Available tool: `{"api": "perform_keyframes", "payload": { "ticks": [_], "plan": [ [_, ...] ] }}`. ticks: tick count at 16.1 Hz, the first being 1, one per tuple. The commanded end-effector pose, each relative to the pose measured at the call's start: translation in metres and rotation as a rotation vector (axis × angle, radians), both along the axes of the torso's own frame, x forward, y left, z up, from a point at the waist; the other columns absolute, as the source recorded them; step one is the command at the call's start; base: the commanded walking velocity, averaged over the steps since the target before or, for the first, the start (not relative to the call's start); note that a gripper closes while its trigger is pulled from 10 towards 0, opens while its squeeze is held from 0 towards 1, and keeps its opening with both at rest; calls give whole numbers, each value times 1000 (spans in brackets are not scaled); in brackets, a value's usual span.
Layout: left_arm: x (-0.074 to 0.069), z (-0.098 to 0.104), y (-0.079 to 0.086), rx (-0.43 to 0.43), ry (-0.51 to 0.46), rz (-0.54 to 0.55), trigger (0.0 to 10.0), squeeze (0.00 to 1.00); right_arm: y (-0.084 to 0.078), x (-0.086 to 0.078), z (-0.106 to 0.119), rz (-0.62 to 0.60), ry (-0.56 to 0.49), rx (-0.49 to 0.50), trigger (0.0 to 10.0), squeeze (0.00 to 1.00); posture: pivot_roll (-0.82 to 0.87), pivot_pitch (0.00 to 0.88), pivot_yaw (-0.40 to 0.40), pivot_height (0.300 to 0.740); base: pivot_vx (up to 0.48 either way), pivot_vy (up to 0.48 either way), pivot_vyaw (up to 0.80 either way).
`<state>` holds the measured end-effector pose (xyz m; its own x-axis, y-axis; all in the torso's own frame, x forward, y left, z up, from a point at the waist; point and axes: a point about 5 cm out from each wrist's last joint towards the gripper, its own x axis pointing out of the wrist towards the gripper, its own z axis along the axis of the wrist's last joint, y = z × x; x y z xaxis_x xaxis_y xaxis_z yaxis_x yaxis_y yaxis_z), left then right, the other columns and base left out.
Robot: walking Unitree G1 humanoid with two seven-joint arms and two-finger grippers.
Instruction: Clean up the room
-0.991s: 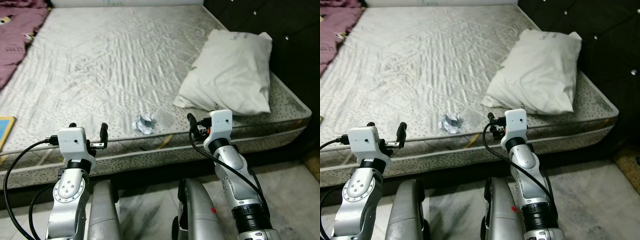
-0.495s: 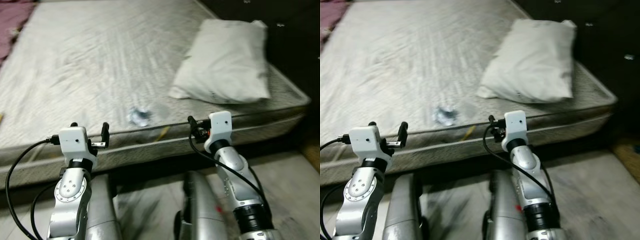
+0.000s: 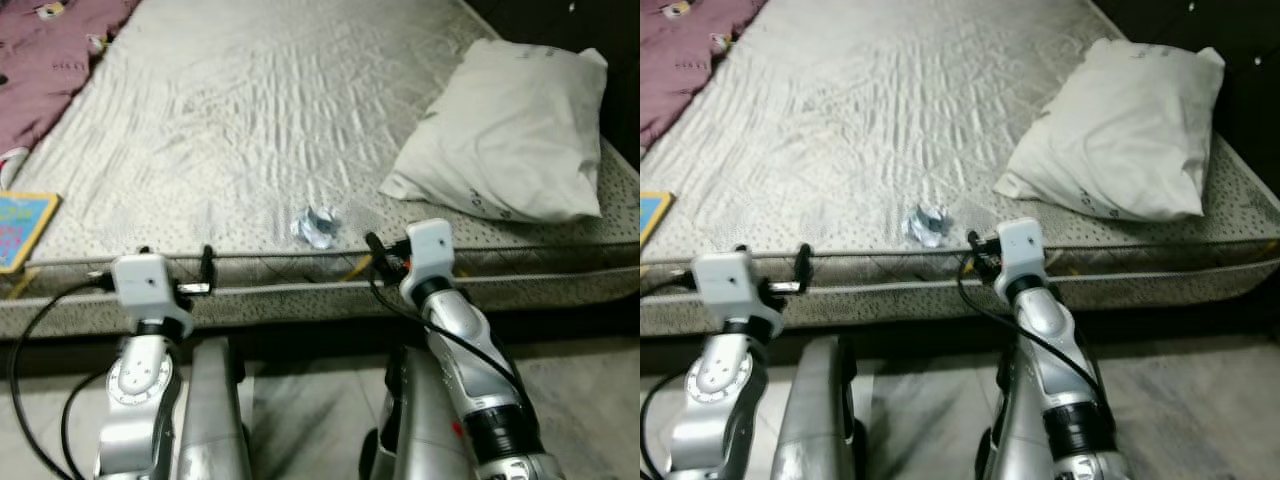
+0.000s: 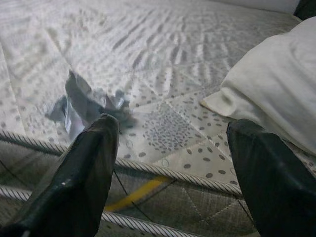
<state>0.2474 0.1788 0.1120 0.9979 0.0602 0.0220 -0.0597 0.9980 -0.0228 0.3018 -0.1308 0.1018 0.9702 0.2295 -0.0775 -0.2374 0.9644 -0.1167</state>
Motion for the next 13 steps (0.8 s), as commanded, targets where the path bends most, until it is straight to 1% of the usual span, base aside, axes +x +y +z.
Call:
{"api": "perform_keyframes", "payload": {
  "ticks": [1, 3, 6, 12, 13],
  "plan": [
    [-1, 0, 4, 3, 4, 5, 10000, 0, 6, 1, 2, 30, -13, 5, 10000, 0, -76, 80, -40, 497, 0, 0, 800],
    [-1, -1, 4, 1, 4, 3, 10000, 0, 6, 1, 2, 28, -9, 16, 10000, 0, -76, 77, -41, 497, 0, 0, 519],
    [-2, -2, 3, -3, 5, 3, 10000, 0, 5, 1, 2, 25, -11, 31, 10000, 0, -75, 70, -45, 497, 0, 0, 0],
    [-2, -2, 2, -11, 3, -4, 10000, 0, 6, 2, 2, 40, -21, 22, 10000, 0, -72, 67, -50, 497, 286, 0, 0],
    [-2, -2, 2, -12, 4, -5, 10000, 0, 7, 2, 3, 49, -26, 7, 10000, 0, -72, 74, -49, 497, 296, 0, 0]
  ]
}}
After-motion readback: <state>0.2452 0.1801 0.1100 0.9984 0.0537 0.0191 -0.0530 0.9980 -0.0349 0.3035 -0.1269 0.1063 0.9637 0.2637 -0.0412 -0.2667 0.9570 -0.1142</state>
